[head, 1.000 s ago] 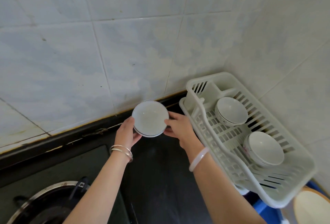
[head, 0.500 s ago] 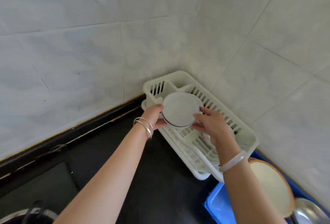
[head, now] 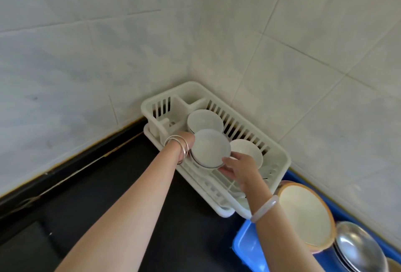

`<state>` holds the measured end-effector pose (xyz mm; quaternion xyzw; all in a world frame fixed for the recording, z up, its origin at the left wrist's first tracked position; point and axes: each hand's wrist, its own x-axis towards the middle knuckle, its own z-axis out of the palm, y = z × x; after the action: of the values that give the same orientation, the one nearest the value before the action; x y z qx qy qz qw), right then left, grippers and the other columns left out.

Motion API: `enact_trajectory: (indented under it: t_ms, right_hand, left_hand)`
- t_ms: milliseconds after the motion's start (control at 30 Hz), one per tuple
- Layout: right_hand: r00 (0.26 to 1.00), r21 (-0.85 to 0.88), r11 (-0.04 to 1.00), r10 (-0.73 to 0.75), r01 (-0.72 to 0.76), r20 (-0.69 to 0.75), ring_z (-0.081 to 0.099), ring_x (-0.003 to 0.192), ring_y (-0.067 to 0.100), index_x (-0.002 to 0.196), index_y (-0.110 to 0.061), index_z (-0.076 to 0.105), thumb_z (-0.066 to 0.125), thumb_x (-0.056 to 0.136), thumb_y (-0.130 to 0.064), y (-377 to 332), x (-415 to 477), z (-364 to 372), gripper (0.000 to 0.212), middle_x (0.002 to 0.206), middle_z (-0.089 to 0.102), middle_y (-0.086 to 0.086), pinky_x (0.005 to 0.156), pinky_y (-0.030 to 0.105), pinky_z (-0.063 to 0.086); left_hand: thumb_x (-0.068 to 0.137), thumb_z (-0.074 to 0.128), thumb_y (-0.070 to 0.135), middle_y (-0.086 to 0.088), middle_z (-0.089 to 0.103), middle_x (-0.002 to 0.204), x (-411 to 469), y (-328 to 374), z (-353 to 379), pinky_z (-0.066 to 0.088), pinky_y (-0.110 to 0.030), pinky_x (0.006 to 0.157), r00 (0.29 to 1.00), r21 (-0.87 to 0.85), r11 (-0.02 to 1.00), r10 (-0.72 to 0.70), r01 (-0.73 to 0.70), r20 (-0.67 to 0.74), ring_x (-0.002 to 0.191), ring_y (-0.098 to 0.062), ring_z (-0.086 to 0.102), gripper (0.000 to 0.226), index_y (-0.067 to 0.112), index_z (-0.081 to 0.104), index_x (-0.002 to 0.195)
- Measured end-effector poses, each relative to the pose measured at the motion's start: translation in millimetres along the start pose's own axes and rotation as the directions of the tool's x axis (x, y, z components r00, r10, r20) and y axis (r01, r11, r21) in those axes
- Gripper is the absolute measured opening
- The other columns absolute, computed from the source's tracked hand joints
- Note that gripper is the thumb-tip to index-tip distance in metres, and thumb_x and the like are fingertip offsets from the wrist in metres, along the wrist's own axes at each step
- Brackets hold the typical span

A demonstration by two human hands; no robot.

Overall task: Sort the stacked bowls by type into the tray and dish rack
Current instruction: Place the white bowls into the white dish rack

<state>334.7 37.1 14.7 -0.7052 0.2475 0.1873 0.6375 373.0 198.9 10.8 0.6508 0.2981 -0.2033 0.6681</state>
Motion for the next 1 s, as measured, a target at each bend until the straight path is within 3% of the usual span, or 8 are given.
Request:
enact_trajectory:
  t_ms: [200,333,400,567,667,767,900,1000]
  right_hand:
    - [0.999,-0.048,0.998,0.025,-0.027,-0.025,0.069,0.084,0.026,0.127,-0.003,0.054,0.061,0.088,-0.002,10.5,7.4,-4.0,0.040,0.098,0.065,0.016,0.075,0.031,0.058]
    - [0.999,-0.048,0.998,0.038,-0.039,-0.022,0.069,0.093,0.030,0.124,-0.002,0.056,0.064,0.086,-0.001,16.8,10.5,-2.3,0.039,0.110,0.066,0.019,0.081,0.034,0.057]
    - [0.999,-0.049,0.998,0.031,-0.032,-0.026,0.069,0.092,0.028,0.122,-0.003,0.058,0.065,0.085,-0.001,19.7,11.9,-2.2,0.038,0.110,0.067,0.018,0.077,0.030,0.057]
    - [0.997,-0.085,0.993,0.080,-0.081,-0.017,0.069,0.086,0.023,0.119,-0.007,0.061,0.064,0.087,-0.007,29.5,13.3,-2.3,0.033,0.087,0.068,0.008,0.075,0.027,0.058]
    - [0.998,-0.054,0.997,0.059,-0.060,-0.023,0.068,0.078,0.019,0.118,-0.012,0.061,0.062,0.089,-0.010,35.4,13.4,-4.1,0.029,0.084,0.068,0.005,0.067,0.024,0.057]
    - [0.999,-0.086,0.995,0.041,-0.044,-0.028,0.065,0.077,0.017,0.105,-0.019,0.062,0.058,0.092,-0.019,35.4,12.5,-2.8,0.014,0.082,0.066,0.003,0.076,0.031,0.056]
    - [1.000,-0.176,0.984,0.012,-0.013,-0.002,0.062,0.100,0.025,0.090,-0.027,0.054,0.050,0.095,-0.025,33.2,8.4,1.3,0.006,0.095,0.064,0.006,0.092,0.042,0.050]
    - [1.000,-0.227,0.974,-0.004,0.008,0.021,0.059,0.109,0.031,0.107,-0.017,0.058,0.046,0.096,-0.026,30.8,4.2,4.8,0.018,0.100,0.061,0.011,0.096,0.046,0.047]
  left_hand:
    - [0.095,0.032,0.007,-0.009,0.053,0.077,7.4,5.3,9.4,0.045,-0.037,0.071,0.995,0.097,0.991,-0.092,0.089,0.029,0.074,-0.026,0.053,0.027,0.006,0.046,0.071]
    - [0.095,0.032,0.013,-0.016,0.055,0.110,9.7,7.5,14.0,0.043,-0.042,0.095,0.989,0.246,0.962,-0.136,0.117,0.061,0.109,-0.032,0.052,0.029,0.001,0.049,0.117]
    - [0.095,0.036,0.014,-0.016,0.055,0.112,10.4,8.3,16.0,0.043,-0.041,0.093,0.987,0.288,0.951,-0.138,0.110,0.078,0.110,-0.031,0.051,0.038,0.002,0.042,0.130]
    - [0.094,0.040,0.015,-0.018,0.052,0.116,16.0,7.5,20.7,0.044,-0.047,0.100,0.987,0.369,0.927,-0.113,0.062,0.118,0.112,-0.033,0.052,0.026,0.009,0.045,0.119]
    - [0.094,0.040,0.015,-0.014,0.053,0.102,18.4,6.7,22.8,0.046,-0.044,0.095,0.992,0.413,0.910,-0.078,0.033,0.094,0.101,-0.031,0.052,0.016,0.011,0.045,0.108]
    - [0.093,0.036,0.015,-0.013,0.055,0.096,21.3,5.5,22.4,0.043,-0.035,0.082,0.998,0.589,0.805,0.055,-0.065,0.035,0.092,-0.028,0.052,0.023,0.006,0.053,0.105]
    - [0.091,0.035,0.014,-0.011,0.051,0.089,17.4,0.5,21.8,0.035,-0.031,0.072,0.986,0.673,0.726,0.166,-0.144,0.032,0.081,-0.025,0.045,0.024,0.004,0.054,0.100]
    - [0.091,0.036,0.017,-0.012,0.051,0.099,12.8,-1.2,21.0,0.037,-0.032,0.075,0.987,0.677,0.721,0.152,-0.148,0.054,0.086,-0.026,0.048,0.030,0.004,0.052,0.114]
